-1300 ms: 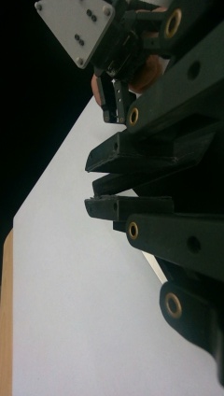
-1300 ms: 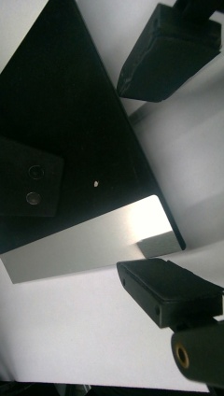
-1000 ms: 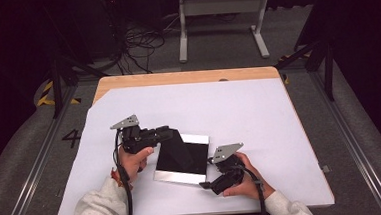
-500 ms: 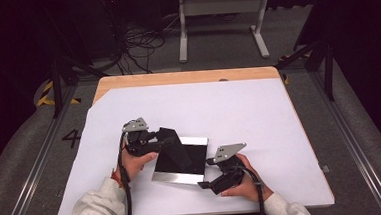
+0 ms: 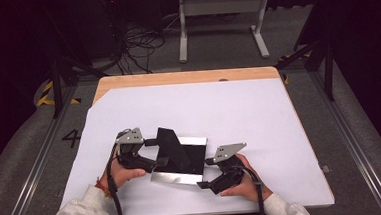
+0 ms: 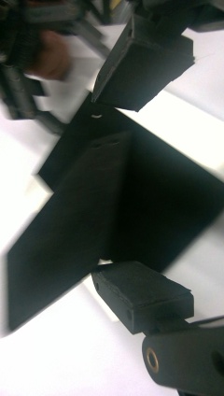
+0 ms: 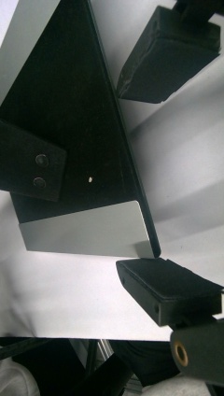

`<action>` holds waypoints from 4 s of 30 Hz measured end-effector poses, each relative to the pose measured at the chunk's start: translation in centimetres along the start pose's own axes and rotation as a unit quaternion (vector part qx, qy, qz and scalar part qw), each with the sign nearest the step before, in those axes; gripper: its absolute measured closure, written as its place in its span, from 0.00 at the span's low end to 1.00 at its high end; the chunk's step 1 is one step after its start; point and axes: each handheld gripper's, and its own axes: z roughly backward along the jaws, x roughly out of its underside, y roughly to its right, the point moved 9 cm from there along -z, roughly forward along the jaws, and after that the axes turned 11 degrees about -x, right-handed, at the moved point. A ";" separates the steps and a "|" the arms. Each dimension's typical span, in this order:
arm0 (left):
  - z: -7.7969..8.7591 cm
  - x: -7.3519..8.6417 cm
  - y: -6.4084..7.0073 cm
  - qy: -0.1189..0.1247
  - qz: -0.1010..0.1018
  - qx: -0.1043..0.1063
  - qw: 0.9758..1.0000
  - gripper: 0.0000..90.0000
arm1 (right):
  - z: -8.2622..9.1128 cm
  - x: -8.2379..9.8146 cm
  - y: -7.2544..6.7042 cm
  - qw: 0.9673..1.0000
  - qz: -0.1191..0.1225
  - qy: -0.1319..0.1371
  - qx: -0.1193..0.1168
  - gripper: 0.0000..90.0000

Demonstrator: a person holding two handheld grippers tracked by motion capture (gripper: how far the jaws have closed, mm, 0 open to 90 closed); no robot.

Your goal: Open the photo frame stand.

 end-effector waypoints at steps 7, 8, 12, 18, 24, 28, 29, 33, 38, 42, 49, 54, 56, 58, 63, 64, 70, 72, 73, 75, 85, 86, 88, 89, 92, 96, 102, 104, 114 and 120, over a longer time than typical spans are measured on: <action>-0.2 3.8 3.8 -0.049 -0.076 -0.010 0.996 0.18 | -0.1 -0.1 -0.2 1.000 0.002 0.001 -0.006 0.16; -0.2 3.8 3.8 -0.049 -0.076 -0.010 0.996 0.17 | -0.1 -0.1 -0.2 1.000 0.002 0.001 -0.006 0.16; -1.1 4.5 5.0 -0.069 -0.129 -0.047 0.988 0.17 | -0.1 -0.3 -0.3 1.000 0.003 0.008 -0.008 0.17; -2.4 4.3 5.4 -0.061 -0.145 -0.091 0.983 0.16 | -0.1 -0.3 -0.4 1.000 -0.004 0.011 -0.014 0.17; -2.6 3.9 5.3 -0.050 -0.154 -0.108 0.981 0.27 | -0.1 -0.5 -0.4 1.000 -0.006 0.012 -0.012 0.17; -2.3 3.9 5.4 -0.048 -0.176 -0.106 0.977 0.34 | -0.1 -0.6 -0.4 1.000 -0.003 0.013 -0.009 0.18; -2.3 3.9 5.4 -0.047 -0.180 -0.102 0.977 0.35 | -0.1 -0.6 -0.4 1.000 -0.001 0.011 -0.007 0.18; -2.1 3.8 5.3 -0.045 -0.179 -0.093 0.978 0.38 | -0.2 -0.7 -0.6 1.000 0.017 0.004 0.005 0.20; -1.9 3.6 5.2 -0.041 -0.188 -0.086 0.978 0.41 | -0.3 -0.6 -0.9 0.998 0.057 -0.021 0.033 0.20; -1.8 3.3 5.2 -0.038 -0.187 -0.083 0.978 0.42 | 0.0 -0.5 -0.8 0.993 0.086 -0.036 0.067 0.19; -1.7 3.1 5.1 -0.038 -0.181 -0.075 0.980 0.43 | 0.9 -0.9 -0.5 0.983 0.134 -0.045 0.114 0.12; -1.7 3.0 5.0 -0.043 -0.189 -0.070 0.979 0.43 | 0.9 -1.1 0.2 0.972 0.160 -0.062 0.161 0.11; -1.6 3.0 5.0 -0.048 -0.189 -0.067 0.979 0.43 | 1.0 -1.2 0.2 0.969 0.167 -0.059 0.170 0.13; -1.6 3.0 5.0 -0.048 -0.187 -0.058 0.980 0.48 | 1.0 -1.7 0.3 0.963 0.184 -0.054 0.190 0.12; -1.5 2.8 4.5 -0.048 -0.142 0.006 0.989 0.63 | -0.4 -0.6 0.8 0.951 0.214 -0.098 0.201 0.20; -1.6 2.9 4.5 -0.046 -0.134 0.009 0.990 0.63 | -0.5 -0.6 0.9 0.952 0.214 -0.092 0.200 0.20; -1.6 2.8 4.5 -0.049 -0.134 0.010 0.990 0.45 | -0.5 -0.8 0.8 0.953 0.220 -0.079 0.192 0.29; -0.8 2.9 4.4 -0.045 -0.142 -0.008 0.989 0.39 | -0.6 -0.7 1.0 0.956 0.212 -0.075 0.188 0.29; 0.2 2.8 4.1 -0.033 -0.137 -0.022 0.990 0.31 | -0.7 -0.7 1.0 0.958 0.208 -0.072 0.185 0.29; 2.3 3.5 2.5 -0.023 -0.104 -0.044 0.993 0.25 | -0.7 -0.7 1.0 0.957 0.210 -0.072 0.186 0.29; 2.2 8.1 0.1 -0.078 -0.066 -0.046 0.994 0.19 | -1.1 -0.9 0.8 0.958 0.209 -0.071 0.184 0.26; 2.1 8.0 0.2 -0.078 -0.063 -0.045 0.994 0.18 | -1.1 -0.9 0.8 0.958 0.209 -0.070 0.184 0.25; 1.9 7.8 0.2 -0.077 -0.056 -0.040 0.995 0.17 | -1.1 -0.9 0.8 0.956 0.215 -0.073 0.185 0.25; 1.9 7.8 0.2 -0.077 -0.055 -0.039 0.995 0.18 | -1.2 -0.9 0.7 0.956 0.214 -0.071 0.186 0.24; 1.8 7.9 0.2 -0.081 -0.065 -0.048 0.993 0.18 | -1.3 -1.1 0.7 0.953 0.223 -0.074 0.190 0.23; 1.8 7.9 0.3 -0.080 -0.063 -0.046 0.994 0.18 | -1.9 -1.5 0.4 0.950 0.234 -0.077 0.190 0.23; 2.0 7.8 -0.1 -0.072 -0.041 -0.042 0.996 0.26 | -2.8 -2.1 0.3 0.952 0.237 -0.074 0.180 0.27; 2.0 7.7 -0.2 -0.069 -0.032 -0.036 0.996 0.27 | -2.8 -2.0 0.3 0.953 0.235 -0.074 0.178 0.27; 2.0 7.6 -0.2 -0.066 -0.017 -0.030 0.997 0.25 | -3.2 -2.9 0.3 0.946 0.260 -0.072 0.182 0.29; 2.0 7.5 -0.1 -0.063 -0.011 -0.023 0.998 0.23 | -3.5 -2.7 0.5 0.945 0.261 -0.085 0.176 0.29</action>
